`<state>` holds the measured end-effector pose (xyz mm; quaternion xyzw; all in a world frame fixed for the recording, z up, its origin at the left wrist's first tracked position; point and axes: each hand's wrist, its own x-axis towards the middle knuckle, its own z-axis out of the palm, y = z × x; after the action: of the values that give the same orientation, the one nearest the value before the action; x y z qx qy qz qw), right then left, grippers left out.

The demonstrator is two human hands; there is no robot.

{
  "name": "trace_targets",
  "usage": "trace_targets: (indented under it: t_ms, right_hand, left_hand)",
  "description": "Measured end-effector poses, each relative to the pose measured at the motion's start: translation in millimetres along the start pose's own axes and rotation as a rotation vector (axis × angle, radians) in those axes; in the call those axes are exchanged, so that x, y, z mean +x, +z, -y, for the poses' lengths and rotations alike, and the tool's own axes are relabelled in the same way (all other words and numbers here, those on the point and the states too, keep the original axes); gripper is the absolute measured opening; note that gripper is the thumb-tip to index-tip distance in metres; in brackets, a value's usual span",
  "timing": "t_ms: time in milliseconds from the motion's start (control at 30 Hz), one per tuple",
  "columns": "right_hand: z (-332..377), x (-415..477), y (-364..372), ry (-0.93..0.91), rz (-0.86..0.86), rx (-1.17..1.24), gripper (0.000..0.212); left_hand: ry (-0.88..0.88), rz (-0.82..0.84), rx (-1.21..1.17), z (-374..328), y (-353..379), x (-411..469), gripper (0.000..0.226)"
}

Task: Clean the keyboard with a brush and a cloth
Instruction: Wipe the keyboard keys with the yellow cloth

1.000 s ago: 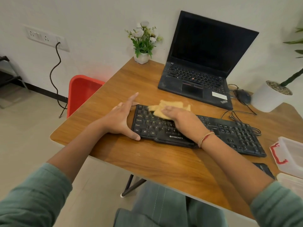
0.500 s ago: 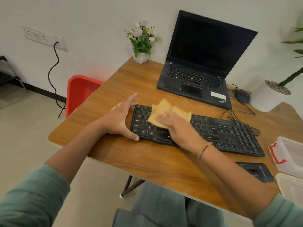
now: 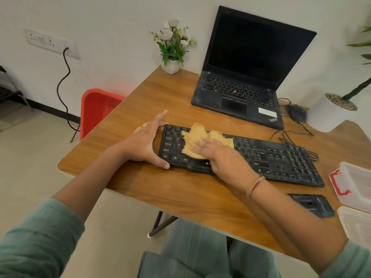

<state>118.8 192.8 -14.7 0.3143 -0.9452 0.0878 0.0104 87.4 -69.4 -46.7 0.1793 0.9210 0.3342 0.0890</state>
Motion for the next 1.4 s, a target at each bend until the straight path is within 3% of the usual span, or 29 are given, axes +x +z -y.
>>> trace_targets:
  t_ms: [133,300,433,633,800,967,1100,1233,1400]
  right_hand:
    - [-14,11,-3,0.161,-0.072,-0.029,0.055]
    - [4,-7,2,0.009,-0.025,0.012,0.057]
    - [-24,7,-4,0.279,-0.112,0.018,0.056]
    - [32,-5,8,0.040,-0.030,0.131,0.059]
    - [3,11,1,0.261,-0.126,0.117,0.054]
    - [64,-1,16,-0.045,-0.033,0.219,0.055]
    - [48,26,17,-0.007,-0.021,0.115,0.059]
    - [55,25,23,-0.163,0.039,0.107,0.059]
    - [12,-2,10,-0.291,0.067,0.019,0.059]
  left_hand:
    - [-0.002,-0.006,-0.002,0,0,0,0.150]
    - [-0.001,-0.002,0.000,0,0,0,0.150]
    - [0.005,-0.005,-0.011,1,1,1,0.149]
    - [0.006,-0.002,-0.010,1,0,1,0.148]
    - [0.015,-0.001,0.006,2,2,0,0.148]
    - [0.057,0.009,0.054,4,2,1,0.147]
    - [0.044,0.029,0.076,3,1,2,0.147]
    - [0.062,-0.006,0.073,3,2,1,0.149]
    - [0.043,0.011,0.061,4,1,2,0.150]
